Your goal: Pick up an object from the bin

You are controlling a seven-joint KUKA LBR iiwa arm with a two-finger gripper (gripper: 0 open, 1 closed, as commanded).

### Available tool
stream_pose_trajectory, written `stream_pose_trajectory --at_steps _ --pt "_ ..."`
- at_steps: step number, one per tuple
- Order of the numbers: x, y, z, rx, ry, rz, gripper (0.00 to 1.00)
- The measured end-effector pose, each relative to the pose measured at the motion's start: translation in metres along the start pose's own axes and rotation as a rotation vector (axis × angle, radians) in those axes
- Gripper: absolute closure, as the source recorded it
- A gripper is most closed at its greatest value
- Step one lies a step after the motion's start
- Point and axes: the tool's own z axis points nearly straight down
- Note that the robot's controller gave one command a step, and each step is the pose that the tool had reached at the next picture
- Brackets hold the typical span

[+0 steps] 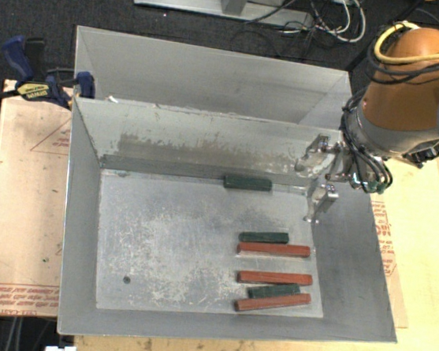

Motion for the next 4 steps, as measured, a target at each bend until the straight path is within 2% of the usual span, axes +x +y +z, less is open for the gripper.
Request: stream_pose_trajectory --at_steps 1,2,3,4 --pt "-0.001 0.000 -0.005 0.001 -0.008 -0.002 0.00" --pt "0.017 -0.002 0.056 0.002 -0.012 -0.054 0.00" --pt "0.051 0.005 0.108 0.000 -0.007 -0.034 0.00" --pt "0.025 0.009 0.149 0.002 -0.036 0.010 1.00"
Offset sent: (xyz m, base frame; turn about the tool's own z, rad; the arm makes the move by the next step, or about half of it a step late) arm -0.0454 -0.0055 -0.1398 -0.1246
